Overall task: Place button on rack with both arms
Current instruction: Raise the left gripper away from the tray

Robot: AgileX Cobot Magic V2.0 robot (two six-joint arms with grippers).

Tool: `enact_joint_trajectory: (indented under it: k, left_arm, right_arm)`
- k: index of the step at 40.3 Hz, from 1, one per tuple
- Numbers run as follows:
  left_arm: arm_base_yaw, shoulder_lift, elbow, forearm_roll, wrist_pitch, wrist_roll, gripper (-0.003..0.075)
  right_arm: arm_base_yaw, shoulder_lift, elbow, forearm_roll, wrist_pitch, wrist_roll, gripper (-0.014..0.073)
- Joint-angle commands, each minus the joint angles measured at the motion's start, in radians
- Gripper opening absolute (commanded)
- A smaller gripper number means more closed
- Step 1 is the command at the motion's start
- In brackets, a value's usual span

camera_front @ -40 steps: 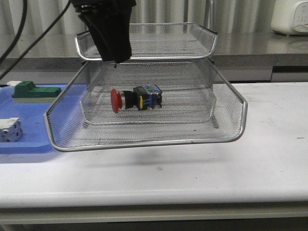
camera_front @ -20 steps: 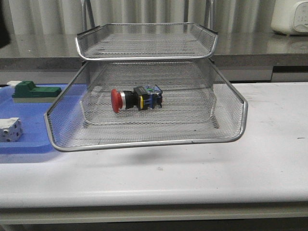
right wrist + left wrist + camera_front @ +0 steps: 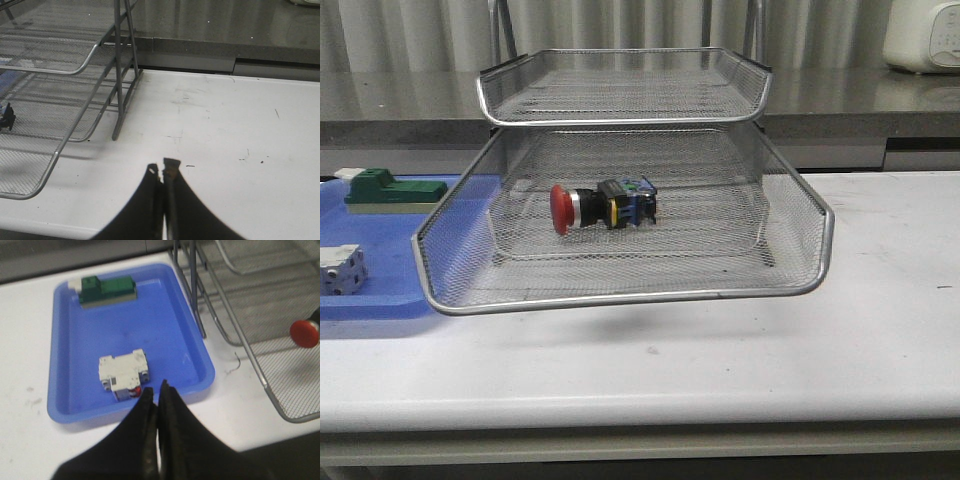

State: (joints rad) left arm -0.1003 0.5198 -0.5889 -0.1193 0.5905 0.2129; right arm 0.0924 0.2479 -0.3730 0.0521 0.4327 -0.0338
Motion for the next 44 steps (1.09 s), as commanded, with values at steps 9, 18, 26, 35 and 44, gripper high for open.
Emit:
enact_joint_trajectory:
  k: [9,18,26,35,44]
  left_arm:
    - [0.002,-0.385,0.172,-0.014,-0.127,-0.011,-0.0019]
    - [0.002,-0.387,0.172,-0.014,-0.155,-0.011,-0.0019]
    - [0.002,-0.387,0.172,-0.014,-0.155,-0.011,-0.0019]
    - [0.002,-0.387,0.172,-0.014,-0.155,-0.011,-0.0019]
    - [0.002,-0.387,0.172,-0.014,-0.153,-0.011,-0.0019]
  right_arm:
    - [0.000,0.010,-0.026,-0.010,-0.081,-0.001,-0.0060]
    - [0.000,0.010,-0.026,-0.010,-0.081,-0.001,-0.0060]
    - [0.000,0.010,-0.026,-0.010,-0.081,-0.001,-0.0060]
    - [0.000,0.010,-0.026,-0.010,-0.081,-0.001,-0.0060]
    - [0.000,0.014,-0.026,-0.005,-0.172,-0.001,-0.0060]
